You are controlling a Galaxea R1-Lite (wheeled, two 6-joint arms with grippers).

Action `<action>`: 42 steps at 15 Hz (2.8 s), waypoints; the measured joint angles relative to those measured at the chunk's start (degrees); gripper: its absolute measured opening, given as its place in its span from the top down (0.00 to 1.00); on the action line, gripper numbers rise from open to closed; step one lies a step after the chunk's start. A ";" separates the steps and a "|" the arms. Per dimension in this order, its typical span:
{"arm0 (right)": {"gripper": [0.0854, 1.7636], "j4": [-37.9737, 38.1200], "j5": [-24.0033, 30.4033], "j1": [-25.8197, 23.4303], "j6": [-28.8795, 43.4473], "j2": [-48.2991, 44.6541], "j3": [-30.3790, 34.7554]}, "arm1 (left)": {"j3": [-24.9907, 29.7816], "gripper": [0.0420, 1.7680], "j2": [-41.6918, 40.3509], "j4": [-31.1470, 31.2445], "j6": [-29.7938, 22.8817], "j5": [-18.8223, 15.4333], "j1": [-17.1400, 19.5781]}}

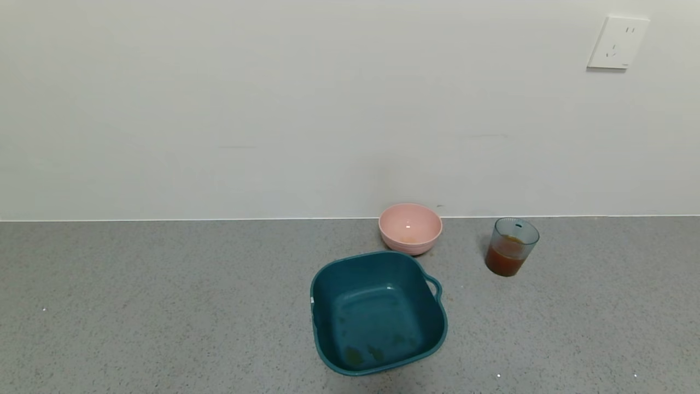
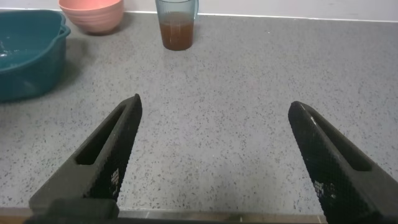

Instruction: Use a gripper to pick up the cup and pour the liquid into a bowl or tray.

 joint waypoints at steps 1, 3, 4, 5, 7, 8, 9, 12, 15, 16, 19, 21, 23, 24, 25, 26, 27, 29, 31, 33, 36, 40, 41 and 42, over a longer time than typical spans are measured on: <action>0.03 0.55 0.17 0.00 -0.16 0.16 -0.72 | 0.00 0.03 0.00 0.00 0.02 0.00 0.00; 0.03 1.01 0.33 0.00 -0.21 1.95 -4.16 | 0.00 0.03 0.00 0.00 0.02 0.00 0.00; 0.03 0.94 0.35 0.00 -0.21 3.93 -6.58 | 0.00 0.03 0.00 0.00 0.02 0.02 0.00; 0.03 0.90 0.37 0.00 -0.21 6.25 -8.95 | 0.00 0.03 0.00 0.00 0.00 0.00 0.00; 0.03 0.61 0.37 0.05 -0.18 12.64 -14.23 | 0.00 0.03 0.00 0.00 0.02 0.00 0.00; 0.03 0.13 0.37 0.06 -0.18 16.31 -16.62 | 0.00 0.03 0.00 0.02 0.00 0.00 0.00; 0.03 -0.90 0.37 0.11 -0.16 20.66 -18.85 | 0.00 0.03 0.00 0.00 0.00 0.00 0.00; 0.03 -6.46 0.37 0.87 -0.16 33.98 -22.88 | 0.00 0.03 0.00 0.02 0.02 0.00 0.00; 0.03 -11.09 0.28 3.10 -0.16 47.35 -25.05 | 0.00 0.03 0.00 0.00 0.00 0.00 0.00; 0.03 -12.47 0.24 3.90 -0.09 51.74 -25.53 | 0.00 0.03 0.00 0.00 0.00 0.00 0.00; 0.03 -18.13 0.16 5.67 -0.05 63.53 -25.86 | 0.00 0.03 0.00 0.00 0.00 0.00 0.00; 0.03 -22.35 0.05 6.22 -0.09 71.27 -25.60 | 0.00 0.03 0.00 0.00 0.02 0.00 0.00; 0.03 -26.31 0.02 6.46 0.09 77.75 -25.09 | 0.00 0.03 0.00 0.00 0.02 0.00 0.00; 0.03 -28.73 0.05 6.63 0.39 80.81 -24.67 | 0.00 0.03 0.00 0.00 0.00 0.00 0.00; 0.03 -31.00 0.05 6.85 0.61 83.68 -24.14 | 0.00 0.03 0.00 0.00 0.00 0.00 0.00; 0.03 -33.06 0.02 7.01 0.74 86.05 -23.67 | 0.00 0.03 0.00 0.00 0.00 0.00 0.00; 0.03 -35.91 0.00 7.13 0.83 88.86 -23.19 | 0.00 0.03 0.00 0.00 0.02 0.00 0.00; 0.03 -42.28 0.00 7.29 0.98 93.99 -22.36 | 0.00 0.03 0.00 0.00 0.02 0.00 0.00; 0.03 -49.14 -1.05 7.51 1.05 99.15 -21.61 | 0.00 0.03 0.00 0.00 0.00 0.00 0.00; 0.03 -56.58 -1.99 7.88 1.07 104.07 -21.19 | 0.00 0.03 0.00 0.00 0.00 0.00 0.00; 0.03 -68.44 -2.76 8.09 1.08 111.63 -21.05 | 0.00 0.03 0.00 0.02 0.00 0.00 0.00; 0.03 -84.59 -4.49 8.53 0.98 121.36 -21.39 | 0.00 0.03 0.00 0.02 0.02 0.00 0.00; 0.03 -87.07 -4.55 8.75 0.96 123.15 -21.50 | 0.00 0.03 0.00 0.00 0.02 0.00 0.00; 0.03 -89.05 -4.63 8.92 1.00 124.78 -21.64 | 0.00 0.03 0.00 0.02 0.02 0.00 0.00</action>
